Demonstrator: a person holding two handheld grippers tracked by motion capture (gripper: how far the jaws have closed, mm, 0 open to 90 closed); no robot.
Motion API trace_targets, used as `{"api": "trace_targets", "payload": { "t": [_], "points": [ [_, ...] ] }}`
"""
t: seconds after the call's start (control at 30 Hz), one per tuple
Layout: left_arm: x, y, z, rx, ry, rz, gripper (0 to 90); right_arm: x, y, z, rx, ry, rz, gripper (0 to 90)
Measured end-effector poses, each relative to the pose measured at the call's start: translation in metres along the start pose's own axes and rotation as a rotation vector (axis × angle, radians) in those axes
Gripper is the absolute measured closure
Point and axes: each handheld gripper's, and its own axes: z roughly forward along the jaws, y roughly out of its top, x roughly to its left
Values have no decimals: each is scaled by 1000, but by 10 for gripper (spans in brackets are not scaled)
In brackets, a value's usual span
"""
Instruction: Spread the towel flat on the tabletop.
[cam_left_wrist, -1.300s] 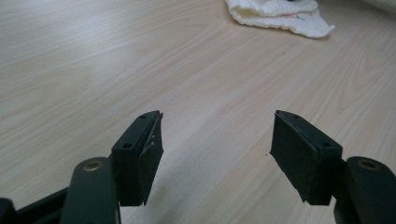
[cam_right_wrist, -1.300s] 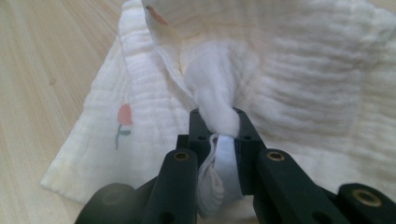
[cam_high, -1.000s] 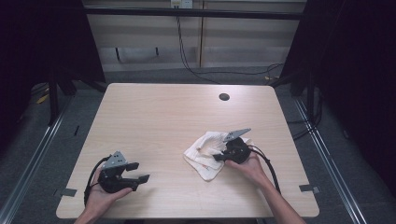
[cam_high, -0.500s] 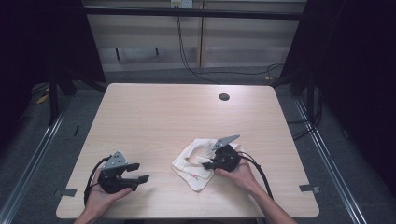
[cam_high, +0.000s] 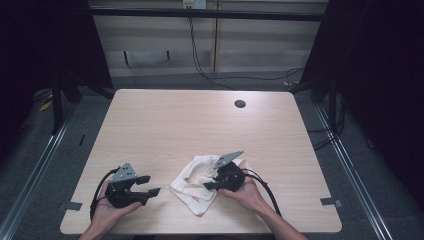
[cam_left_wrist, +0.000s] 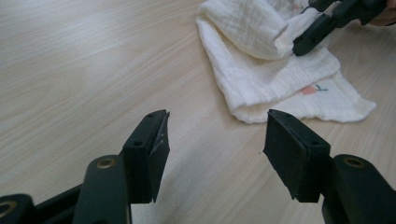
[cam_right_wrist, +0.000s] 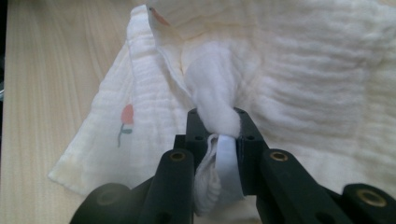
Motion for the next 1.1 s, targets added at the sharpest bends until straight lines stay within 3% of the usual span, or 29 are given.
{"api": "trace_targets", "payload": {
  "t": [0.17,0.33,0.37,0.47,0.63,0.77,0.83,1.03,1.1],
  "points": [
    [0,0,0,0,-6,3,402,10,2,-5,16,-1,-12,607],
    [-3,2,-1,-7,-39,15,451,9,3,-26,-32,5,-2,438],
    [-5,3,-3,-19,-49,18,460,11,2,-38,-66,5,6,417],
    [-10,8,-6,-40,-62,34,479,13,0,-49,-96,-8,9,384],
    [-21,20,4,-38,-85,70,508,9,-10,-68,-110,-32,22,375],
    [-31,37,10,-41,-139,104,557,-3,-22,-82,-110,-67,42,431],
    [-35,48,13,-43,-143,130,571,-7,-24,-84,-109,-79,53,431],
    [-53,76,40,-48,-212,185,625,-29,-37,-91,-130,-118,107,497],
    [-63,80,55,-30,-250,216,652,-34,-41,-91,-120,-137,111,515]
  ]
}}
